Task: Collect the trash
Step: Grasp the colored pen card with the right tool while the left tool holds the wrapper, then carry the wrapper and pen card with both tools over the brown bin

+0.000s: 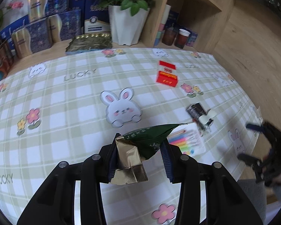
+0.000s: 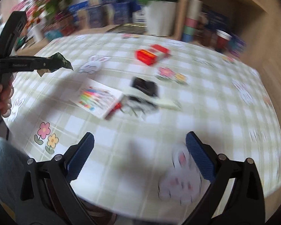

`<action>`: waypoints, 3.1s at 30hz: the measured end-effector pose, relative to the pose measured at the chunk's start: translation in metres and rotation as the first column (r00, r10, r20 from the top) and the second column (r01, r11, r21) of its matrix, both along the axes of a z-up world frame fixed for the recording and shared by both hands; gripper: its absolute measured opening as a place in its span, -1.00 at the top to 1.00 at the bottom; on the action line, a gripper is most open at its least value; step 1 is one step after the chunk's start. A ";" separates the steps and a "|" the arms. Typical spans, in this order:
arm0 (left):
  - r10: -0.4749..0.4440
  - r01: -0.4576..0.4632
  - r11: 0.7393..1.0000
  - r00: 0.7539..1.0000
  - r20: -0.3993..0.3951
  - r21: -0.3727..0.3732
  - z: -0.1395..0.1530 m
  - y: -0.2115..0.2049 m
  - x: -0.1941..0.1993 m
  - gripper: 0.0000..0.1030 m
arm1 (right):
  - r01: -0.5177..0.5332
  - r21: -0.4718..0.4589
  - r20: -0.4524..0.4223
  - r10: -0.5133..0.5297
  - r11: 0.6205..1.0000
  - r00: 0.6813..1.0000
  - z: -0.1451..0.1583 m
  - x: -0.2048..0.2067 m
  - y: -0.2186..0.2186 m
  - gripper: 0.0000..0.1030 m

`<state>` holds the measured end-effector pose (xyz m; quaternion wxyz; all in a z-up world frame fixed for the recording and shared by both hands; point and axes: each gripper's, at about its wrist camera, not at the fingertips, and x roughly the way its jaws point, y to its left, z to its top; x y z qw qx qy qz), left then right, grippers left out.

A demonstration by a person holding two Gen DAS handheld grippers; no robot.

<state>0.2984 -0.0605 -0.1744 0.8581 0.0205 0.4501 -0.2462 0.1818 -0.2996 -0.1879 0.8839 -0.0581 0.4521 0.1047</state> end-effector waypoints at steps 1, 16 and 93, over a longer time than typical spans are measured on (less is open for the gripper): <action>0.001 -0.001 1.000 1.000 0.002 0.004 -0.001 0.004 -0.002 0.22 | -0.033 -0.005 -0.010 0.033 0.999 0.999 -0.001 0.010 0.007 -0.72; 0.020 -0.020 1.000 1.000 -0.007 -0.013 -0.014 0.045 -0.022 0.22 | -0.359 -0.104 -0.205 0.333 0.928 0.920 -0.031 0.087 0.101 -0.04; 0.069 -0.068 0.997 0.997 0.032 -0.029 -0.002 0.039 -0.241 0.22 | 0.145 0.136 -0.153 -0.123 0.980 0.980 -0.056 -0.162 0.069 -0.71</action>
